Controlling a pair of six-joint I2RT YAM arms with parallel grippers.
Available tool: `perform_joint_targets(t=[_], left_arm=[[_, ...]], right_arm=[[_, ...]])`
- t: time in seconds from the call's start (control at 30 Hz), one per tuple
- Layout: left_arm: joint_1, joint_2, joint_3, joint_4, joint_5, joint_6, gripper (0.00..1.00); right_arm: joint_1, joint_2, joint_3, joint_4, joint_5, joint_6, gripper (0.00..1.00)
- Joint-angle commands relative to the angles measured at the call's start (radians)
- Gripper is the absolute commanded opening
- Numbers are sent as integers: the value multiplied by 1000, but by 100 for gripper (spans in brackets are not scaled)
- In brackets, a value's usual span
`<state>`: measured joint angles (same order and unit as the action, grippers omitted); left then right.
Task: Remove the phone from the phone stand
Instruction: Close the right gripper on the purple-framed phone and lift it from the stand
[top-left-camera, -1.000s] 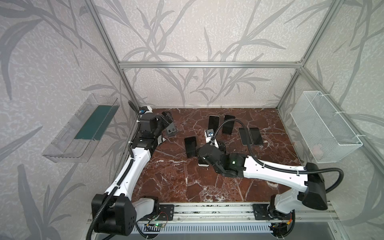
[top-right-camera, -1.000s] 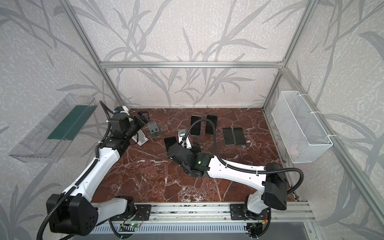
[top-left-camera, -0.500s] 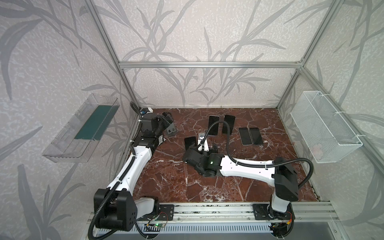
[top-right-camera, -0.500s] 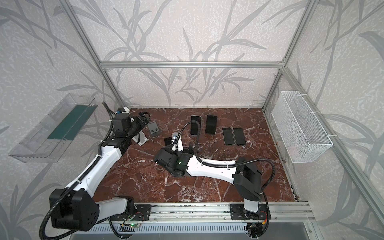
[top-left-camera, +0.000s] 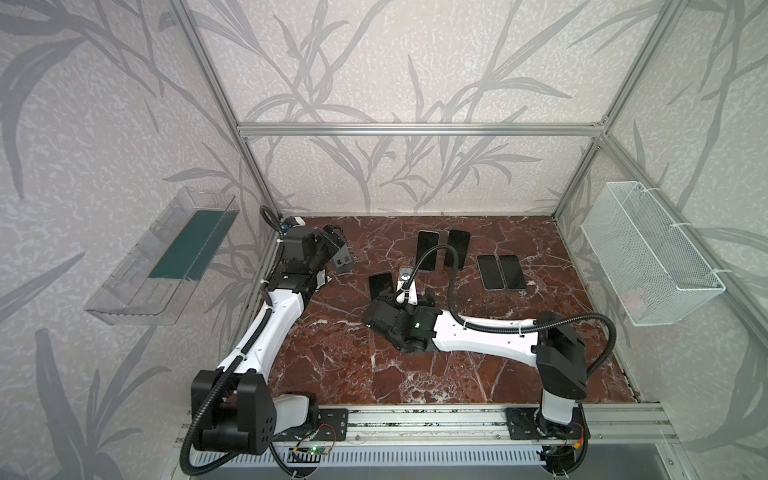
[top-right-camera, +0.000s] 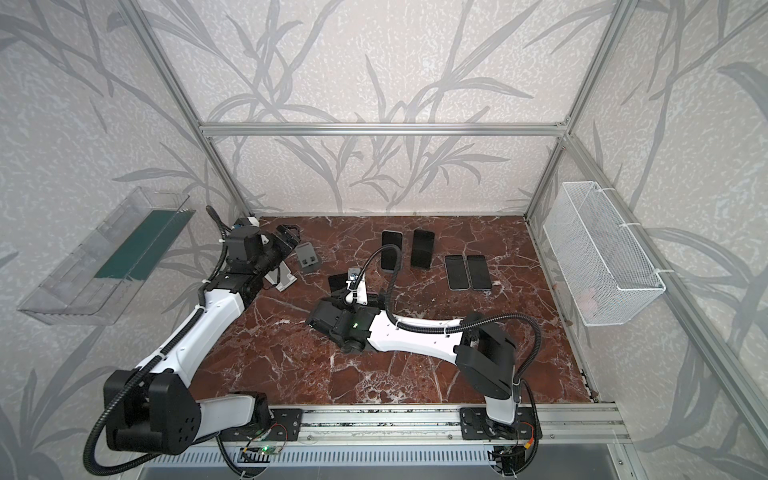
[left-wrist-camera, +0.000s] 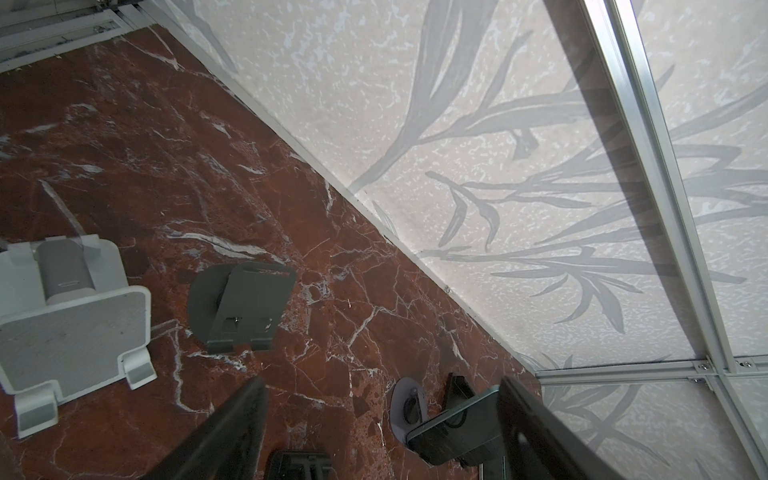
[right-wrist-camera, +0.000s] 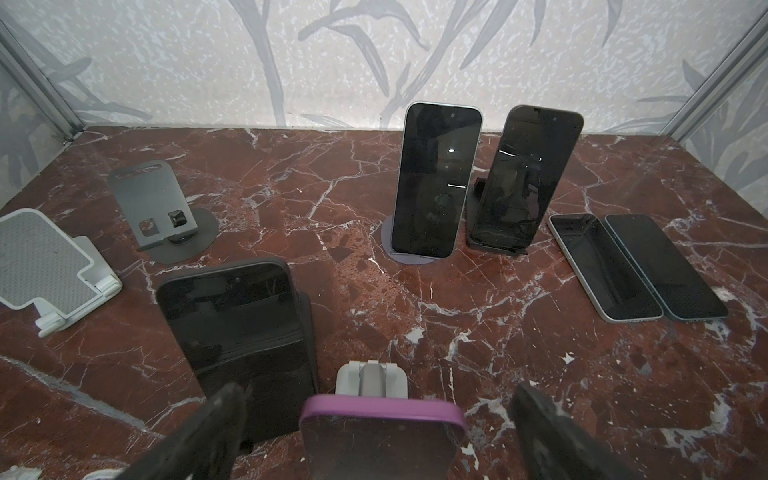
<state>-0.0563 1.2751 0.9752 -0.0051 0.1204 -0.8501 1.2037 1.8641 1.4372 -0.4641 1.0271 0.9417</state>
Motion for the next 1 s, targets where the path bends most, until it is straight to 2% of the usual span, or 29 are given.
perform_joint_targets(t=[0.0,0.23,0.43,0.67,0.97], left_arm=[[4,5,-9,30,18,-21,86],[4,8,-12,36,20,-24,86],[4,16,-13,38,25,-26,86],[5,15,-16,48,27,-25,86],[5,20,-21,60,31,-26,86]], right_arm=[[-21,-2,-37,23,-22,64,99],[-44,-15,-104,142,-75,-4,99],[-46,-11,-119,196,-75,-61,99],[-45,4,-125,206,-34,-8,90],[-50,36,-105,193,-6,2,90]])
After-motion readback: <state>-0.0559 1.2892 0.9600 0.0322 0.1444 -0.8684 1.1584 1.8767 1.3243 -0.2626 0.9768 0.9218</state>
